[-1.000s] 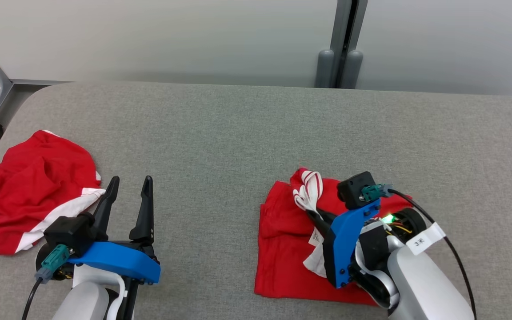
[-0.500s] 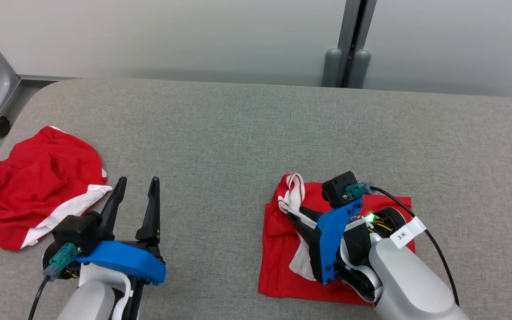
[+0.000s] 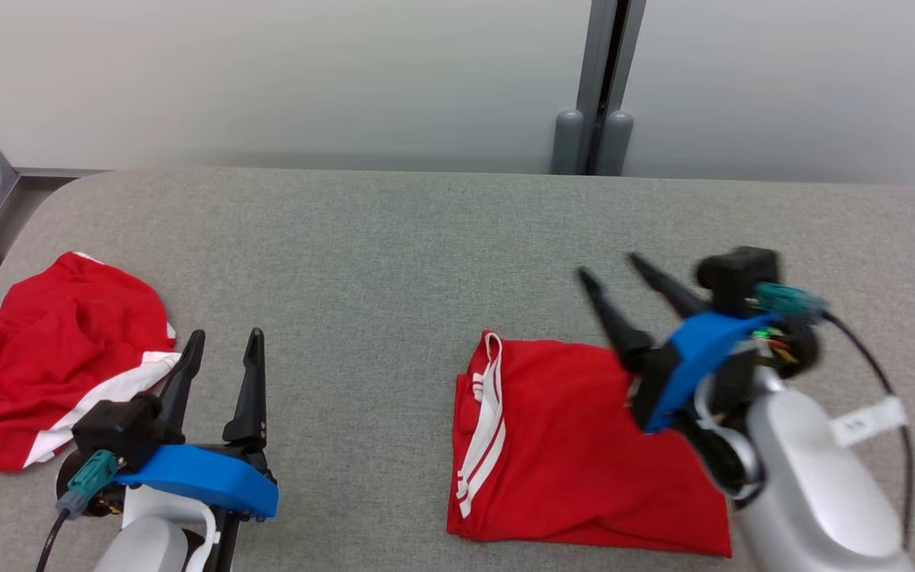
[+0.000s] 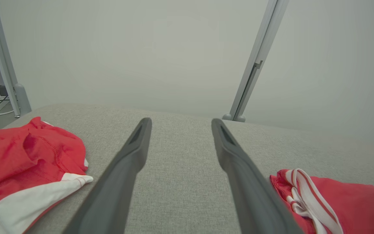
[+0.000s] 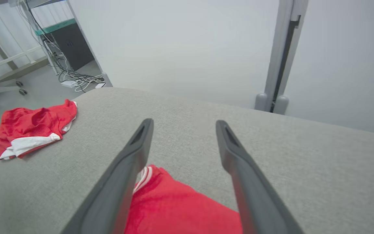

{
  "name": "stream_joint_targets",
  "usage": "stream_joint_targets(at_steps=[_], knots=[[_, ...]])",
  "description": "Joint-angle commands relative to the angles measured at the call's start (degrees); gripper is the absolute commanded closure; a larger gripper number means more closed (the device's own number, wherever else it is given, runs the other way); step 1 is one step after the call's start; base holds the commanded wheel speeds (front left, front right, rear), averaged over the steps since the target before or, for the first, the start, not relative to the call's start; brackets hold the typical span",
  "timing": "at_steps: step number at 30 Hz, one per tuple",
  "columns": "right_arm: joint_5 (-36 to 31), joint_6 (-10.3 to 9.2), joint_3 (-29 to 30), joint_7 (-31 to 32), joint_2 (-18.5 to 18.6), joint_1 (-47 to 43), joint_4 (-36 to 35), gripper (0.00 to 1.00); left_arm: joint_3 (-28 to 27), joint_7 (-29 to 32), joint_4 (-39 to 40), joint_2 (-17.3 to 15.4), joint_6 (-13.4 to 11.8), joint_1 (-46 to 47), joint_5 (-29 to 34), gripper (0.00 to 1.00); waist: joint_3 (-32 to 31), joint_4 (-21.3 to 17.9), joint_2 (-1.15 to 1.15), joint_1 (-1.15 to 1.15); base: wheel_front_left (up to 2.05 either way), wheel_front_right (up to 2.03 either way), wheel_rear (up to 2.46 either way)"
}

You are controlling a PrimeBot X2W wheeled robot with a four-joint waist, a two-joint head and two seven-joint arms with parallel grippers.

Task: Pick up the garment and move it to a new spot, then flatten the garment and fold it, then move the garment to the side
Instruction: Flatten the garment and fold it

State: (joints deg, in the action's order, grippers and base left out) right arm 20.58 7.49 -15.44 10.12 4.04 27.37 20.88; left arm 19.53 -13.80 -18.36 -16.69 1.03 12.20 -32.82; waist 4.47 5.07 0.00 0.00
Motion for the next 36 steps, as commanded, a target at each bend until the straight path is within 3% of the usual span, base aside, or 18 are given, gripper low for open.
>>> stream_joint_targets(at_steps=[1,9,16,17,18,19,30,36], knots=[[-2.14,0.0,2.51,-0.75,0.88,-2.5,-1.36,0.0,-0.13,-0.36,0.32,-0.4,-0.21,-0.52,-0.28,0.0,-0.22,-0.29,0.0,0.0,0.0,0.0,0.0],[-15.19,0.0,14.86,-5.77,1.19,-13.21,-8.33,0.0,-1.04,-0.56,1.38,-0.74,-0.85,-1.45,-0.7,0.0,-0.29,-0.96,0.0,0.0,0.0,0.0,0.0],[-19.74,0.0,14.28,-9.94,-0.93,-16.65,-4.31,0.0,-0.67,-0.61,1.73,-0.83,-0.88,-0.36,-0.47,0.0,0.59,-0.42,0.0,0.0,0.0,0.0,0.0],[-20.07,0.0,13.59,-10.26,-1.06,-16.28,-3.27,0.12,-0.58,-0.59,1.75,-0.89,-0.84,-0.12,-0.37,0.0,0.72,-0.31,0.0,0.0,0.0,0.0,0.0],[-20.26,0.0,12.94,-10.36,-1.1,-15.52,-1.76,0.51,-0.45,-0.54,1.82,-0.92,-0.82,0.1,-0.28,0.0,0.83,-0.17,0.0,0.0,0.0,0.0,0.0],[-20.08,0.0,11.9,-10.49,-1.09,-14.59,-0.31,1.0,-0.31,-0.44,1.84,-0.92,-0.82,0.26,-0.16,0.0,0.91,-0.01,0.0,0.0,0.0,0.0,0.0],[-8.83,0.0,-8.44,-7.95,-1.08,-3.2,14.73,1.0,1.6,0.66,0.37,-0.48,-0.01,3.99,0.68,0.0,2.75,2.02,0.0,0.0,0.0,0.0,0.0],[-3.55,0.0,-19.39,-6.34,-1.06,0.82,16.52,1.0,2.67,0.66,-1.52,0.18,0.56,5.73,1.0,0.0,3.43,3.01,0.0,0.0,0.0,0.0,0.0]])
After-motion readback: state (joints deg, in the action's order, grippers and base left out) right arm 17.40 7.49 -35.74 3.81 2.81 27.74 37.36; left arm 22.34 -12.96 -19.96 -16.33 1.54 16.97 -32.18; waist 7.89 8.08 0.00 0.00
